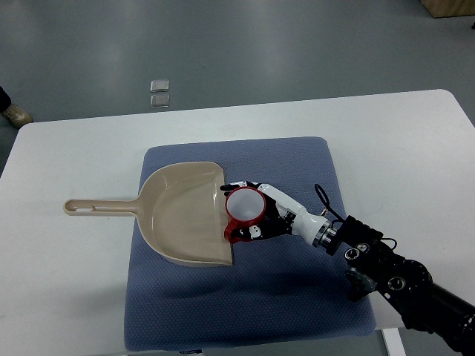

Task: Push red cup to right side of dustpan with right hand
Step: 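Hold the red cup against the dustpan's edge with the right hand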

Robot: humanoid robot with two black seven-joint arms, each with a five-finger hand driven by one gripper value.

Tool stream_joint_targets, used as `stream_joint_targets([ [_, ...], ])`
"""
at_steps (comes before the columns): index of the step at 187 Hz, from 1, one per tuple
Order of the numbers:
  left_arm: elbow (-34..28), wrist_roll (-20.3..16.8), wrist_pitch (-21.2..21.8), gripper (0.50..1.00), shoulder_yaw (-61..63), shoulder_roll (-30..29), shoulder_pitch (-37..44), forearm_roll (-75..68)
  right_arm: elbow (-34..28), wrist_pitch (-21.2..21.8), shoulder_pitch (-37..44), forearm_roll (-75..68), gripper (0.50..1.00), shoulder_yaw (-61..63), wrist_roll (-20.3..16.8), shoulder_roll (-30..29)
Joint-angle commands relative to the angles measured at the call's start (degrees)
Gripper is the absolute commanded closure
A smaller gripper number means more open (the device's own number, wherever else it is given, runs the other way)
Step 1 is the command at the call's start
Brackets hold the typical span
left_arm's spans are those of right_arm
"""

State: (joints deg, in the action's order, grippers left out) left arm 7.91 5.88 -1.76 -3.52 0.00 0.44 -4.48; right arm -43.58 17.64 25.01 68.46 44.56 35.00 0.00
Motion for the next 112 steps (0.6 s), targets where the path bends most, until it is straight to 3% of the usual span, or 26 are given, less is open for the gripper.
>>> stream_joint_targets([
  [1,0.0,0.0,0.0,0.5,0.0,0.0,0.0,0.0,0.1,0.2,-0.1,0.0,0.599,0.1,0.0,0.0],
  [112,0.0,0.0,0.0,0.5,0.0,0.0,0.0,0.0,0.2,2.4,-0.1,0.0,0.597,1.0,0.0,0.0],
])
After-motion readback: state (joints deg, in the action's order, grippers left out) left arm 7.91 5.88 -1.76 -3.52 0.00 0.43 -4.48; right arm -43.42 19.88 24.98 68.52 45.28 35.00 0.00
